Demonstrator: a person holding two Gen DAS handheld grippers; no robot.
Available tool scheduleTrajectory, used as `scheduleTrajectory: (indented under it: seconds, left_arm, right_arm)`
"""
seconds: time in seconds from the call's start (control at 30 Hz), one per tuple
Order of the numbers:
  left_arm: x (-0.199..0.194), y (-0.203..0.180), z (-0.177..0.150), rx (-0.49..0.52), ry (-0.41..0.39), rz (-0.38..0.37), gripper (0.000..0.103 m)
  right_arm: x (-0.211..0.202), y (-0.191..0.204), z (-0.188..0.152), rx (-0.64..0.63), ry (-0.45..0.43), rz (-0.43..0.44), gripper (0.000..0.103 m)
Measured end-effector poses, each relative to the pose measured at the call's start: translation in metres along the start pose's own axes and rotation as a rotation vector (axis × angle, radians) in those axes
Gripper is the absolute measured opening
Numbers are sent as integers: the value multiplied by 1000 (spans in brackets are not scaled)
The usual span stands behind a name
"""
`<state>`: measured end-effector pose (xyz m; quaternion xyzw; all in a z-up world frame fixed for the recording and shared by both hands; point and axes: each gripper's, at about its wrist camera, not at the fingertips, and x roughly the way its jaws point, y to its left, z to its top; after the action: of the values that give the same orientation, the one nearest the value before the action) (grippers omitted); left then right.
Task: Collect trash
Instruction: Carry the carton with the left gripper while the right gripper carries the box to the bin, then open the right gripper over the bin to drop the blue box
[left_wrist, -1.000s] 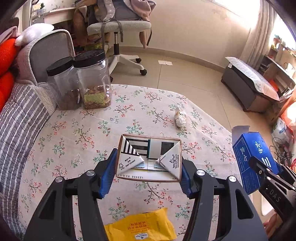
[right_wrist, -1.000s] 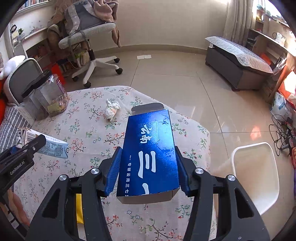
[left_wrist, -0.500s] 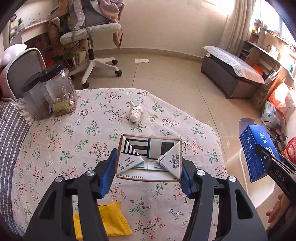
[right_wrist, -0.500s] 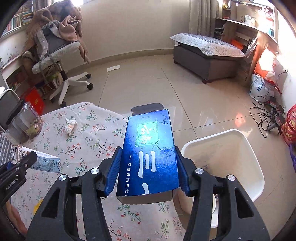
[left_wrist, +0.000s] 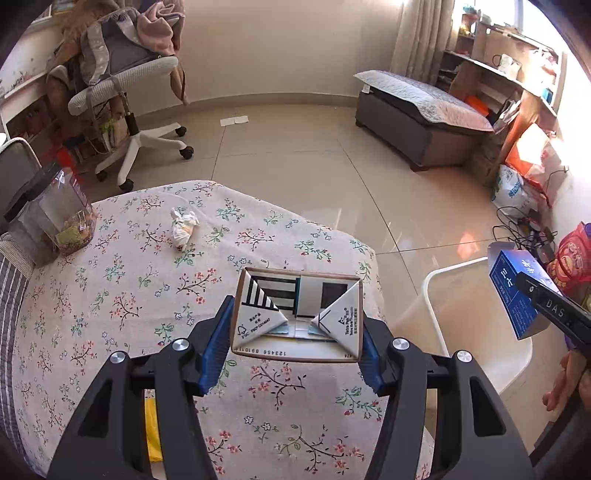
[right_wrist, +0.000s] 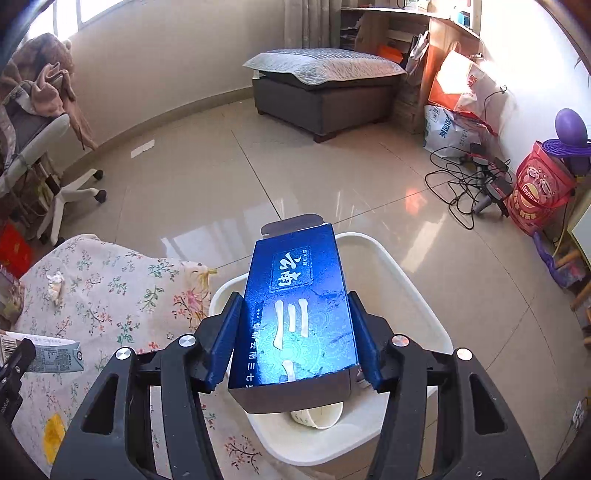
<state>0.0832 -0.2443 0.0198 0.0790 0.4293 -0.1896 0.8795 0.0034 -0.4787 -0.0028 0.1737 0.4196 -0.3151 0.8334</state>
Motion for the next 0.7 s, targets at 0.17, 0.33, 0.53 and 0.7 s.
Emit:
scheduleTrajectory:
  seconds: [0.17, 0.33, 0.53, 0.7]
  left_arm:
    - [7, -30, 4, 24, 15, -49, 58]
    - [9, -66, 10, 62, 13, -118, 58]
    - [6, -115, 14, 113, 8, -202, 58]
    - [9, -148, 16, 142, 13, -251, 58]
  right_arm:
    - [0, -32, 4, 72, -7, -47, 76]
    - [-13, -64, 8, 142, -82, -140, 87]
    - [-26, -96, 11, 196, -152, -248, 92]
    - [-31, -117, 10, 229, -165, -275, 93]
